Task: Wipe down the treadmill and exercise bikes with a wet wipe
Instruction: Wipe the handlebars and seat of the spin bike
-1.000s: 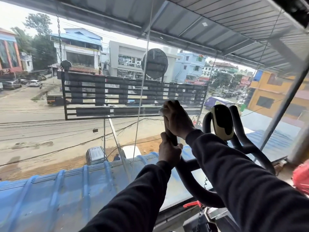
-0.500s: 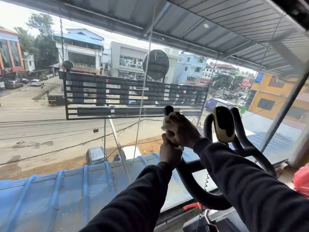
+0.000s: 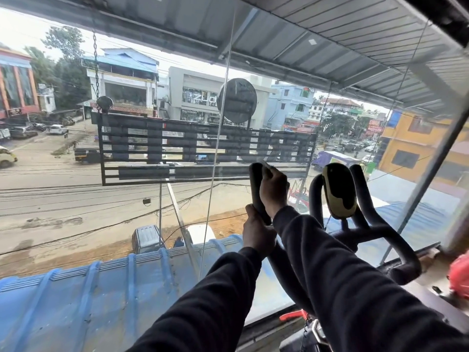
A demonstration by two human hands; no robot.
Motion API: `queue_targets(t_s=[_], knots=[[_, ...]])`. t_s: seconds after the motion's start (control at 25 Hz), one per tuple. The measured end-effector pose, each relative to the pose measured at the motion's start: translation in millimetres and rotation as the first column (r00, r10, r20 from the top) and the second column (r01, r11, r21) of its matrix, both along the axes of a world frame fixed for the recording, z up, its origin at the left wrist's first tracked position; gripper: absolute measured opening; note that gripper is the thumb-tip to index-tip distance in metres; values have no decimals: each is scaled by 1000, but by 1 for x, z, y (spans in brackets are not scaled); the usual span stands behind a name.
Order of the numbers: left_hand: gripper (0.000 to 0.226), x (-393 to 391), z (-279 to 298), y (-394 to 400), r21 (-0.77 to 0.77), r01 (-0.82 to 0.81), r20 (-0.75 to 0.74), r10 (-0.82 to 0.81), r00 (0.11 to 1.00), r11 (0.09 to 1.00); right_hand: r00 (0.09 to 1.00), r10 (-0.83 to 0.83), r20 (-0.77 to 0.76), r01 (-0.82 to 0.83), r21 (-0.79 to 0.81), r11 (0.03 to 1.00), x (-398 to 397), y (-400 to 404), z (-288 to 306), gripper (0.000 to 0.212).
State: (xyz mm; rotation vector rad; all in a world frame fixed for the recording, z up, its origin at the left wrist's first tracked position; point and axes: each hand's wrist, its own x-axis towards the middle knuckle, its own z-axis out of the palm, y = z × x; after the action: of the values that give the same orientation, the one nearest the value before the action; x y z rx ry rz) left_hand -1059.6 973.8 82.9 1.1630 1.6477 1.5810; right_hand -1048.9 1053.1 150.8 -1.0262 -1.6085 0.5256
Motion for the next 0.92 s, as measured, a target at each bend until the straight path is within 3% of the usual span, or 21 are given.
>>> queue_targets(t_s=[0.12, 0.4, 0.64, 0.72, 0.8, 0.92], knots=[[33, -1, 2, 1, 3, -3, 4, 3, 1000, 1000, 999, 12, 41, -8, -85, 996, 17, 0, -15, 34], [30, -2, 0, 0, 2, 9, -12, -9, 1000, 1000, 943, -106, 316, 32, 231, 972, 38, -18, -30, 27], [29, 1, -2, -2, 26, 15, -26, -14, 1000, 1000, 874, -115, 471, -109, 422, 900, 39, -28, -24, 35], [33, 1, -1, -2, 26, 34, -90, -32, 995, 999, 805, -147, 574, -227, 528, 819, 51, -33, -32, 35], [35, -1, -1, -2, 20, 23, -63, -21, 998, 1000, 732, -172, 659, -329, 563, 758, 62, -28, -26, 36], [35, 1, 0, -2, -6, 26, -40, -26, 999, 1000, 694, -163, 701, -251, 448, 858, 41, -26, -4, 35]])
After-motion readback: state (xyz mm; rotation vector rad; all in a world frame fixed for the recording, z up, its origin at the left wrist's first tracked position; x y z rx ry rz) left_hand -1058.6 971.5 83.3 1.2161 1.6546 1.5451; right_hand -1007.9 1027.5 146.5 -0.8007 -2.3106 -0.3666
